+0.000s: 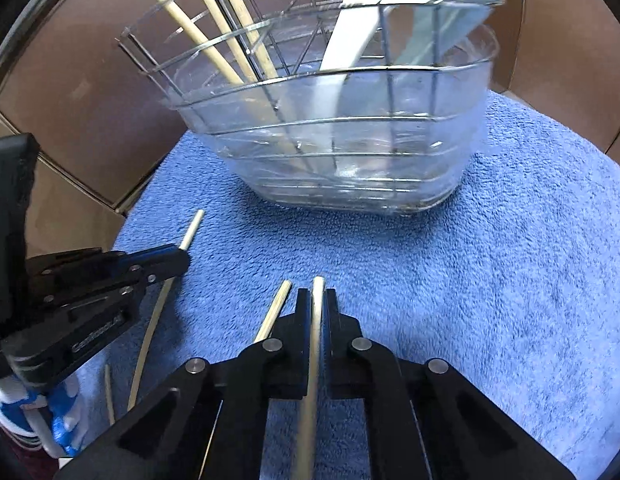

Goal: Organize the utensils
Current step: 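Lower the right tool onto a chopstick while the left tool grasps another chopstick, then lift both chopsticks and carry them over the glass holder with both tools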

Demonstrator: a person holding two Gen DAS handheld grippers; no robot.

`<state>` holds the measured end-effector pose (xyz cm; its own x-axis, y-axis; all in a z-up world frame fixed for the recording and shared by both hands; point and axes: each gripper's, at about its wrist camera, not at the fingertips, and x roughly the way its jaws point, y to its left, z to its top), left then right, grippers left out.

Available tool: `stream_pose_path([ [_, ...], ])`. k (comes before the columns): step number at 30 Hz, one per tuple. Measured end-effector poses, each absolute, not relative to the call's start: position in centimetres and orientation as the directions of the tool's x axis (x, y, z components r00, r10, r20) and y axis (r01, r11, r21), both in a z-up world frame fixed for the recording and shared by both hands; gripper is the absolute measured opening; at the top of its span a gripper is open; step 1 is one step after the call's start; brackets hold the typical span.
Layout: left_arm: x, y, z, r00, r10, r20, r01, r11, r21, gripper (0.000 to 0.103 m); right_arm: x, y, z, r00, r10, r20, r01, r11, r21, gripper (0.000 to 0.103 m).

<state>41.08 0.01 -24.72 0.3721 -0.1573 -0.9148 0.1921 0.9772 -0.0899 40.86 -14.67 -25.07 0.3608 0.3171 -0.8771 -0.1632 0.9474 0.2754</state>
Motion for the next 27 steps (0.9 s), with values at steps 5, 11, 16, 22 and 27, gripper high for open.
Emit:
stream_pose_path([
  [5, 38.4, 0.8, -22.4, 0.479, -0.169, -0.862, 0.170, 0.981, -0.098, 0.005, 38.5, -16.6, -22.8, 0.408, 0.347, -0.844, -0.191, 0.937, 0.293, 0.005],
  [11, 33.1, 0.5, -17.8, 0.634, -0.144, -0.760, 0.149, 0.987, -0.062, 0.005, 34.8, -18.0, -19.2, 0.491, 0.383, -0.782, -0.240, 0.923, 0.301, 0.005],
  [16, 28.8, -0.1, -14.9, 0.718, -0.130, -0.684, 0.139, 0.989, -0.042, 0.005, 30.1, -19.3, -16.6, 0.559, 0.403, -0.724, -0.273, 0.915, 0.298, 0.005],
  [22, 24.1, -1.4, -12.3, 0.784, -0.130, -0.607, 0.147, 0.989, -0.022, 0.005, 26.0, -20.2, -13.1, 0.640, 0.409, -0.650, -0.287, 0.912, 0.291, 0.005],
  [27, 20.5, -2.2, -10.6, 0.830, -0.138, -0.541, 0.162, 0.987, -0.003, 0.005, 22.8, -20.5, -10.9, 0.695, 0.397, -0.600, -0.300, 0.918, 0.260, 0.005],
])
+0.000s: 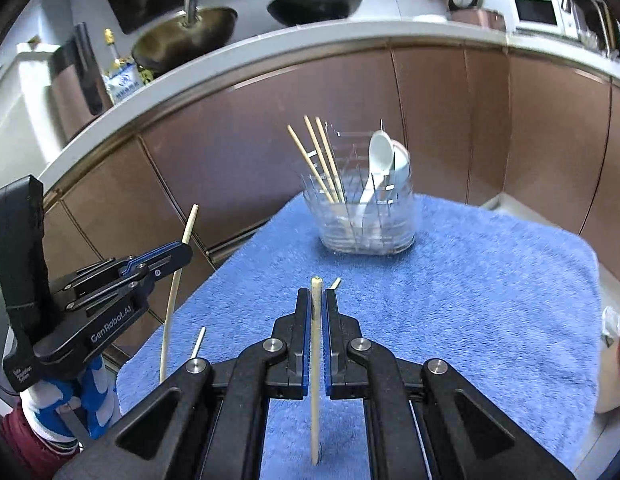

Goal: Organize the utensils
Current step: 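Lift both chopsticks and carry them over the glass holder with both tools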

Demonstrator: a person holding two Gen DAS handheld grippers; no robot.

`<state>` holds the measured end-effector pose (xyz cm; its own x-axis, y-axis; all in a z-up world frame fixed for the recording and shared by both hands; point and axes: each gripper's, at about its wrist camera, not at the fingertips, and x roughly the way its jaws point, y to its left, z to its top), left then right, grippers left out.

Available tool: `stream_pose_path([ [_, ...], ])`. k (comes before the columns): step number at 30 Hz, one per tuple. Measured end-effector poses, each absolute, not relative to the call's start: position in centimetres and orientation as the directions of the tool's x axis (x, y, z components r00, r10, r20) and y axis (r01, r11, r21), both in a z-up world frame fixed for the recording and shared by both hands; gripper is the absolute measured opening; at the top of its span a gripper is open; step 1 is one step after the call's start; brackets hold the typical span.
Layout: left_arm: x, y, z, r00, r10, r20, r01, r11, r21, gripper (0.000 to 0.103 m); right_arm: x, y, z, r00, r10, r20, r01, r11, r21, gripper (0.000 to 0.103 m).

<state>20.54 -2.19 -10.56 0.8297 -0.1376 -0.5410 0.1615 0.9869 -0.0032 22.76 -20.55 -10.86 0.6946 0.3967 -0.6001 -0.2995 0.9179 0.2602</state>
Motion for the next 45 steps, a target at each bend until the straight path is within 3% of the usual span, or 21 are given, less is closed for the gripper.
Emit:
stream_pose_path([
  [14, 14.3, -3.8, -7.1, 0.901, -0.149, -0.407, 0.171, 0.985, 0.020, 0.005, 18.1, -21.5, -7.7, 0.781, 0.382, -0.494, -0.313, 0.924, 0.219, 0.005],
  [45, 15.5, -2.4, -4.7, 0.915, -0.144, -0.377, 0.132, 0.990, -0.059, 0.005, 14.9, -19.7, -2.8, 0.930, 0.107, -0.352, -0.160, 0.979, -0.125, 0.005],
])
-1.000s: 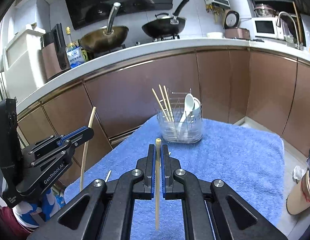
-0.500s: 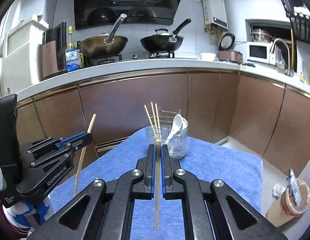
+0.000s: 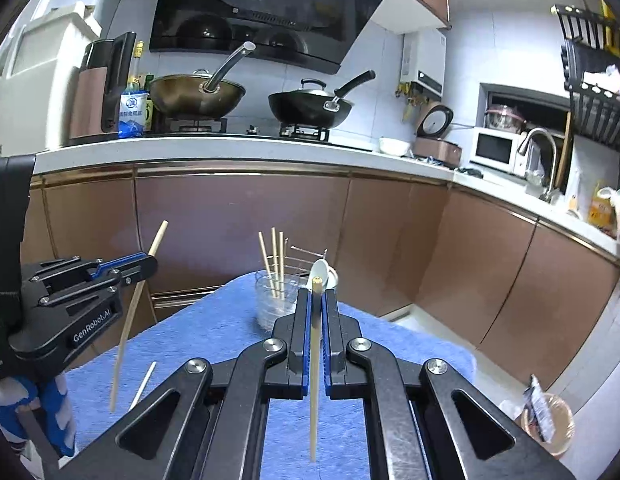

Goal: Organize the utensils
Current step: 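Lift both chopsticks and carry them over the glass holder with both tools, then lower the chopsticks into the holder and open both tools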

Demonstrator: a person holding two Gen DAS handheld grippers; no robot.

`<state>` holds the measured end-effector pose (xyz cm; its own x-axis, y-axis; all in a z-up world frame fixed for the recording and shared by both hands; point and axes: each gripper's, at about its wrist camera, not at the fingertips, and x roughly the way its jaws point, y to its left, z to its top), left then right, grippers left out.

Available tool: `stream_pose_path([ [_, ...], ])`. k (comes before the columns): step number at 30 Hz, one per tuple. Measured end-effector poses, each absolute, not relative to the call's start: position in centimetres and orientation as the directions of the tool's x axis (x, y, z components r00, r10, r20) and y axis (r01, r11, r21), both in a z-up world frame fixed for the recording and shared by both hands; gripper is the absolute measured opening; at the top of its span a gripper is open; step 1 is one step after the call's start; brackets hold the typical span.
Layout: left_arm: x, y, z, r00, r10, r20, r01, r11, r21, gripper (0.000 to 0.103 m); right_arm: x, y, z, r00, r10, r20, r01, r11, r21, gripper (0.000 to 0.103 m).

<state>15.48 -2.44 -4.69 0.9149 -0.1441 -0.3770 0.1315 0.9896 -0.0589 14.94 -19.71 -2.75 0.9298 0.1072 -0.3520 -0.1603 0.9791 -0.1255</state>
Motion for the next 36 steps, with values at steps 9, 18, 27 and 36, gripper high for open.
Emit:
stream_pose_path([
  [9, 16.4, -1.9, -3.8, 0.921, -0.150, -0.360, 0.123, 0.988, -0.097, 0.005, 15.0, -19.4, -1.8, 0.940, 0.112, -0.322, -0.169, 0.973, -0.154, 0.005],
  [18, 20.2, 0.3, 1.0, 0.943, -0.216, -0.253, 0.159, 0.961, -0.229, 0.005, 18.2, -21.6, 0.6, 0.925, 0.272, -0.265, -0.280, 0.960, 0.008, 0.005],
  [27, 28.1, -0.8, 3.7, 0.968, -0.241, -0.067, 0.207, 0.922, -0.327, 0.005, 25.7, -21.4, 2.1, 0.927, 0.353, -0.129, -0.348, 0.936, 0.060, 0.005],
  [36, 37.3, -3.1, -0.8, 0.986, -0.162, -0.046, 0.140, 0.939, -0.316, 0.005, 35.6, -20.7, -0.7, 0.932, 0.349, -0.100, -0.343, 0.937, 0.068, 0.005],
])
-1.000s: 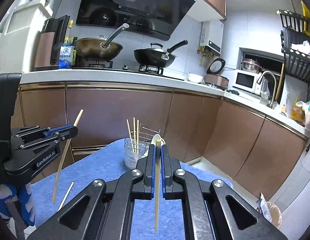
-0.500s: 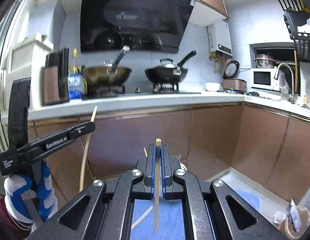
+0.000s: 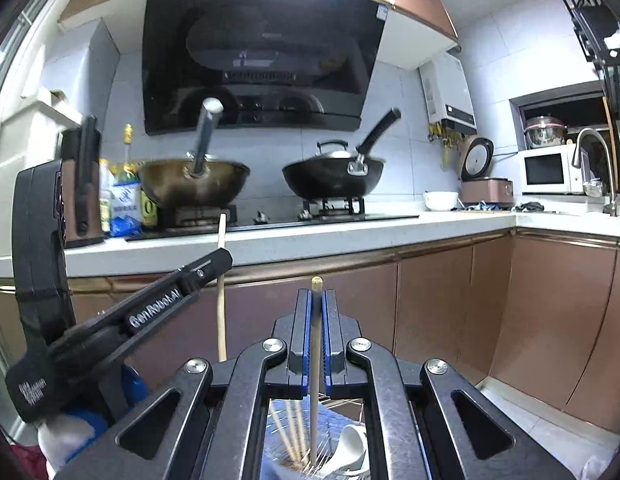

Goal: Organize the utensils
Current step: 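Lower the chopsticks into the holder and open both tools, then pull both tools back from the holder above the towel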

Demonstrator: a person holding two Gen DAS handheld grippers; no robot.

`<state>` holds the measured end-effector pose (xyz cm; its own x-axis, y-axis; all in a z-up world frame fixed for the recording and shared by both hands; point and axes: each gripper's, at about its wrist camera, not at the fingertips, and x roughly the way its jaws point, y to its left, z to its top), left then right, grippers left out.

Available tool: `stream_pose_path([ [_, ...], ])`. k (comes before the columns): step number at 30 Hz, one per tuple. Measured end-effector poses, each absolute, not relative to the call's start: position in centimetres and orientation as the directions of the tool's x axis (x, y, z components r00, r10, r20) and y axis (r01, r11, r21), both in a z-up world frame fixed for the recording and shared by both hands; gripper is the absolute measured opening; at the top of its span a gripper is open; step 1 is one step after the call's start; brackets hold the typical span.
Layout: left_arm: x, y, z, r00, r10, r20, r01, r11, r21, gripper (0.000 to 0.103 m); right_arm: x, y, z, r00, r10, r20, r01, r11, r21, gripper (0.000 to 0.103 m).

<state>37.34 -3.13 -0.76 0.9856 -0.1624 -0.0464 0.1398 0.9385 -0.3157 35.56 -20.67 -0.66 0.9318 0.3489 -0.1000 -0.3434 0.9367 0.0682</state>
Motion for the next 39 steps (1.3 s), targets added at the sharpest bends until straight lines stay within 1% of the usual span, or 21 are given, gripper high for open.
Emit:
stream_pose_path([
  [6, 41.2, -4.0, -5.4, 0.990, -0.120, -0.075, 0.092, 0.947, -0.308, 0.005, 39.0, -20.4, -4.2, 0.934, 0.337, -0.117, -0.330, 0.941, 0.075, 0.005],
  [10, 42.1, -3.7, -8.1, 0.986, -0.126, -0.105, 0.084, 0.938, -0.338, 0.006, 40.1, -20.7, -6.5, 0.930, 0.337, -0.146, -0.327, 0.941, 0.088, 0.005],
  [14, 41.9, -3.6, -8.9, 0.983, -0.137, -0.121, 0.088, 0.935, -0.345, 0.007, 39.7, -20.9, -7.9, 0.925, 0.343, -0.166, -0.331, 0.939, 0.094, 0.005],
  [15, 41.6, -3.6, -8.9, 0.983, -0.138, -0.120, 0.089, 0.934, -0.345, 0.011, 39.6, -21.0, -7.9, 0.924, 0.344, -0.167, -0.332, 0.938, 0.096, 0.006],
  [16, 41.3, -3.4, -8.7, 0.983, -0.139, -0.119, 0.090, 0.934, -0.346, 0.016, 39.3, -21.1, -7.8, 0.924, 0.342, -0.169, -0.330, 0.939, 0.096, 0.009],
  [17, 41.0, -3.3, -8.4, 0.984, -0.136, -0.118, 0.088, 0.935, -0.344, 0.018, 39.2, -21.2, -7.7, 0.926, 0.339, -0.168, -0.327, 0.940, 0.096, 0.014],
  [19, 40.2, -3.0, -7.7, 0.984, -0.135, -0.118, 0.088, 0.936, -0.340, 0.024, 38.8, -21.6, -7.3, 0.929, 0.330, -0.168, -0.317, 0.943, 0.102, 0.020],
  [20, 39.8, -2.8, -7.3, 0.984, -0.136, -0.118, 0.089, 0.938, -0.335, 0.024, 38.6, -21.6, -7.1, 0.930, 0.327, -0.169, -0.313, 0.944, 0.104, 0.023],
  [23, 38.2, -2.1, -6.0, 0.983, -0.131, -0.129, 0.085, 0.945, -0.314, 0.028, 37.6, -21.8, -6.5, 0.933, 0.316, -0.172, -0.303, 0.948, 0.100, 0.024],
  [24, 37.6, -1.9, -5.6, 0.982, -0.131, -0.137, 0.082, 0.947, -0.311, 0.032, 37.0, -21.8, -6.2, 0.935, 0.310, -0.173, -0.297, 0.950, 0.097, 0.025],
  [26, 36.4, -1.4, -5.0, 0.981, -0.126, -0.148, 0.076, 0.949, -0.305, 0.035, 36.1, -21.9, -5.9, 0.937, 0.299, -0.180, -0.286, 0.953, 0.097, 0.030],
  [28, 34.9, -0.8, -4.5, 0.980, -0.117, -0.160, 0.066, 0.955, -0.290, 0.040, 34.9, -22.0, -5.6, 0.938, 0.294, -0.185, -0.279, 0.955, 0.103, 0.034],
  [33, 30.9, 0.1, -3.7, 0.975, -0.100, -0.199, 0.047, 0.966, -0.255, 0.046, 31.0, -21.6, -4.7, 0.944, 0.266, -0.195, -0.254, 0.963, 0.086, 0.046],
  [35, 29.4, 0.4, -3.6, 0.972, -0.098, -0.214, 0.046, 0.970, -0.239, 0.047, 29.2, -21.4, -4.3, 0.945, 0.262, -0.196, -0.250, 0.965, 0.083, 0.053],
  [36, 28.4, 0.4, -3.6, 0.970, -0.099, -0.222, 0.047, 0.972, -0.229, 0.048, 28.5, -21.4, -4.2, 0.946, 0.257, -0.198, -0.245, 0.966, 0.083, 0.054],
  [38, 26.8, 0.6, -3.5, 0.968, -0.099, -0.233, 0.048, 0.976, -0.214, 0.050, 27.0, -21.3, -4.0, 0.949, 0.242, -0.202, -0.231, 0.970, 0.077, 0.063],
  [39, 25.9, 0.6, -3.4, 0.966, -0.097, -0.238, 0.047, 0.978, -0.205, 0.051, 26.3, -21.3, -3.9, 0.951, 0.234, -0.204, -0.224, 0.972, 0.074, 0.065],
])
